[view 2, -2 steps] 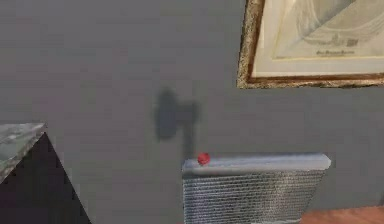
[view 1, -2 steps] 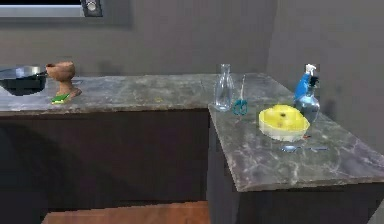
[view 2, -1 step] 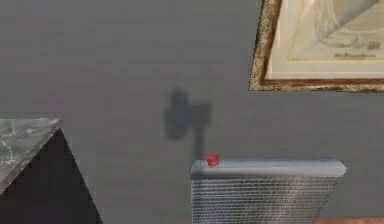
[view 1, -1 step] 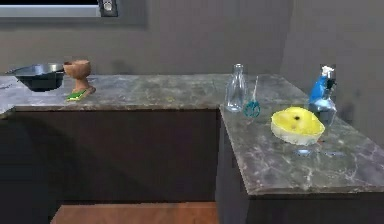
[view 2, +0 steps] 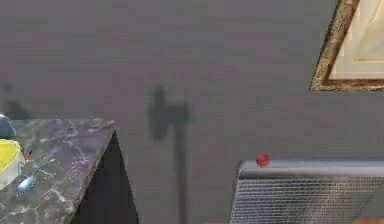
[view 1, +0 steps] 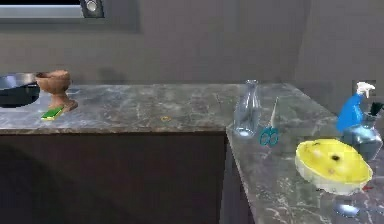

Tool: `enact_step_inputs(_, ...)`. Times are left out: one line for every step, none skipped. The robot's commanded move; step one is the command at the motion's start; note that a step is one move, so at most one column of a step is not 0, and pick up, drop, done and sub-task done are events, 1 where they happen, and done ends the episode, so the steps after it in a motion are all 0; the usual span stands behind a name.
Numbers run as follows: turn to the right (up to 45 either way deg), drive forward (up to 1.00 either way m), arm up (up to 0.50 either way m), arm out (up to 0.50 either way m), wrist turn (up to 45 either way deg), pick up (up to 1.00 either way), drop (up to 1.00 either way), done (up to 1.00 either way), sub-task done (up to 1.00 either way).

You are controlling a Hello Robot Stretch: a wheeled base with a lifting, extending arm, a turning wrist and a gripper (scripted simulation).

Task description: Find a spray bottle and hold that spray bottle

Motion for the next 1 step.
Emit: enact_step_inputs(-45.0, 0.0, 0.0, 0.0, 0.0, 0.0, 0.0, 0.0, 0.0)
